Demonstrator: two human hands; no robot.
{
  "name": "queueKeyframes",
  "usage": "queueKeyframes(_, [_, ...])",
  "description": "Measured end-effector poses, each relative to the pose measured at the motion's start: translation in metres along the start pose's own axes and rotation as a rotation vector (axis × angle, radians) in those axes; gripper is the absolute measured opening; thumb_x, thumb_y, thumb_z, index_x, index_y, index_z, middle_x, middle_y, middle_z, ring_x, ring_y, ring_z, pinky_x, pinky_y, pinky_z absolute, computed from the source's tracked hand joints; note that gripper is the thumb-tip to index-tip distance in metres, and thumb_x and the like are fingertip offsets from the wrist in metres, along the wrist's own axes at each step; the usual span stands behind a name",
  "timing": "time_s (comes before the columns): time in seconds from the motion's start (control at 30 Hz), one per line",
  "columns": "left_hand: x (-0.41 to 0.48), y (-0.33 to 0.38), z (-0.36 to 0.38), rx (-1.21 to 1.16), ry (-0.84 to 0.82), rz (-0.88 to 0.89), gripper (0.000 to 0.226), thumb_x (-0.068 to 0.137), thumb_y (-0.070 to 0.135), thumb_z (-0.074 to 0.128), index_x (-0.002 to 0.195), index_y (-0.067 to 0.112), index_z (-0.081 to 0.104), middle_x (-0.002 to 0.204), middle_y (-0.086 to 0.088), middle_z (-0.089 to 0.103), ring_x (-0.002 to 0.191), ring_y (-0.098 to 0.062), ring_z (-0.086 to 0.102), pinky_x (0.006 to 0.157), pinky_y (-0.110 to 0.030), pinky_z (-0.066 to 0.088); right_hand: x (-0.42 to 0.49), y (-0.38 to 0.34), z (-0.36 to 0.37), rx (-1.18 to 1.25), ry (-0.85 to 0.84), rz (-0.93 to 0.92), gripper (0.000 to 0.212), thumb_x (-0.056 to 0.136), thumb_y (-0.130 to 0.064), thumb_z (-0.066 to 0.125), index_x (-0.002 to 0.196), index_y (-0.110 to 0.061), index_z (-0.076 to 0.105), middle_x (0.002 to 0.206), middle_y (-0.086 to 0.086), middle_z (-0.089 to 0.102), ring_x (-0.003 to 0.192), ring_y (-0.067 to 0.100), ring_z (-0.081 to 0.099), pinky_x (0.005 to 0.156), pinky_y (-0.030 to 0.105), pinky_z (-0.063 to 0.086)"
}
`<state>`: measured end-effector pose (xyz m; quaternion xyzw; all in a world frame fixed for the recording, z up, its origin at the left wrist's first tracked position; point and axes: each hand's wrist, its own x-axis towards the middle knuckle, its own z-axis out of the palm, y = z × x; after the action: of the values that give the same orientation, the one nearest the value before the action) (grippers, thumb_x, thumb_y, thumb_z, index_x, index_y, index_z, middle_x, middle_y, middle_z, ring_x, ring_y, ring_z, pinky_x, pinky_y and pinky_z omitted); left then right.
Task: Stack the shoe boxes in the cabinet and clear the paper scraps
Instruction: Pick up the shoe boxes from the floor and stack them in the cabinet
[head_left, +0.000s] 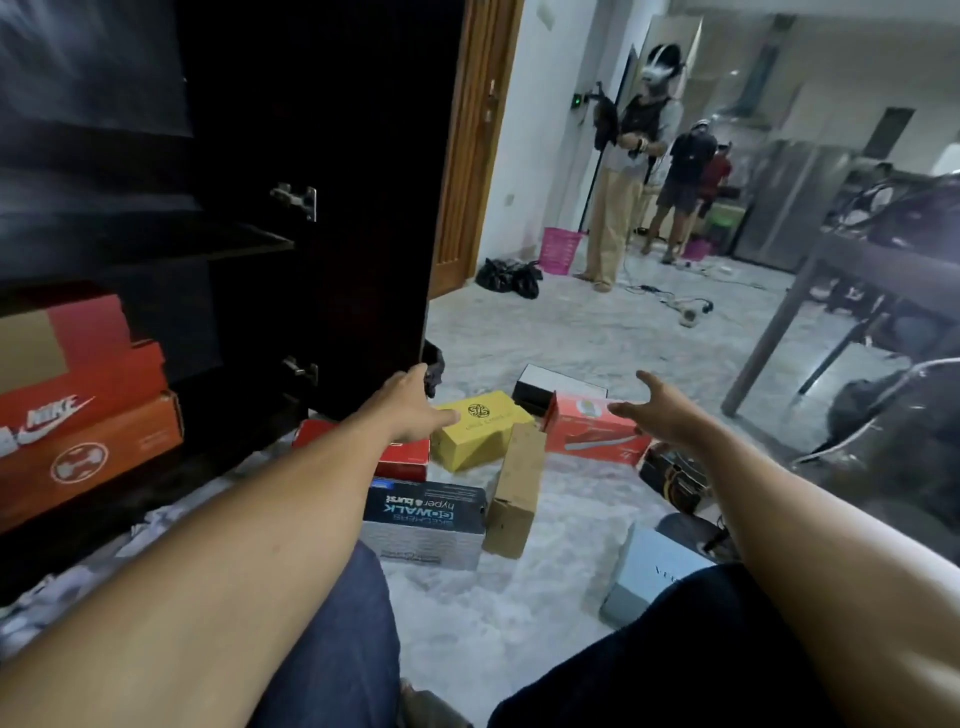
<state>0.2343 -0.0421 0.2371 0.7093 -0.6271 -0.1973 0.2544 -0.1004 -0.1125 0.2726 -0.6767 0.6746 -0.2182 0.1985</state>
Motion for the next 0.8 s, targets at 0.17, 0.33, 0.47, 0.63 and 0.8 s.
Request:
queueKeyframes(0.17, [0.016, 0.041, 0.032, 0.016, -0.081, 0.117, 0.102, 0.081, 0.054, 0.073, 0.158, 0.017, 0.017, 0.162, -0.009, 0.025, 0.145, -0.031, 0.033, 0.114, -0.044, 0.035, -0.014, 0.048, -0.041, -0.005, 0.085, 0.084, 0.087, 0.087, -0.036, 0.074, 0.156, -0.015, 0.024, 0.146, 0.018, 0.046, 0.116, 0.028, 0.055, 0.089, 0.041, 0.048])
queueKeyframes(0.33, [0.037, 0.068, 0.065, 0.069, -0.143, 0.168, 0.1, 0.083, 0.052, 0.072, 0.158, 0.016, 0.015, 0.161, -0.011, 0.025, 0.144, -0.032, 0.032, 0.113, -0.043, 0.035, -0.023, 0.099, -0.055, -0.029, 0.075, 0.177, 0.086, 0.087, -0.033, 0.074, 0.154, -0.011, 0.025, 0.146, 0.017, 0.046, 0.117, 0.029, 0.058, 0.093, 0.032, 0.051])
queueKeyframes(0.47, [0.052, 0.092, 0.094, 0.074, -0.181, 0.199, 0.094, 0.085, 0.048, 0.071, 0.157, 0.015, 0.018, 0.16, -0.012, 0.028, 0.145, -0.03, 0.031, 0.112, -0.039, 0.032, -0.02, 0.13, -0.054, 0.027, 0.1, 0.224, 0.08, 0.088, -0.028, 0.073, 0.152, -0.012, 0.028, 0.121, 0.01, 0.054, 0.073, 0.009, 0.05, 0.041, 0.012, 0.04])
queueKeyframes(0.63, [0.06, 0.139, 0.148, 0.077, -0.282, 0.309, 0.086, 0.084, 0.045, 0.073, 0.153, 0.02, 0.027, 0.153, -0.009, 0.038, 0.139, -0.028, 0.04, 0.11, -0.036, 0.036, -0.017, 0.175, -0.05, 0.027, 0.058, 0.261, 0.08, 0.087, -0.027, 0.073, 0.153, -0.01, 0.031, 0.141, 0.011, 0.052, 0.109, 0.021, 0.055, 0.083, 0.03, 0.049])
queueKeyframes(0.8, [0.079, 0.18, 0.213, 0.126, -0.343, 0.393, 0.093, 0.078, 0.057, 0.07, 0.153, 0.026, 0.026, 0.155, -0.004, 0.039, 0.136, -0.028, 0.045, 0.107, -0.046, 0.043, -0.007, 0.237, -0.066, 0.032, 0.112, 0.337, 0.07, 0.091, -0.023, 0.069, 0.15, -0.006, 0.035, 0.15, 0.014, 0.045, 0.131, 0.031, 0.05, 0.083, 0.017, 0.05])
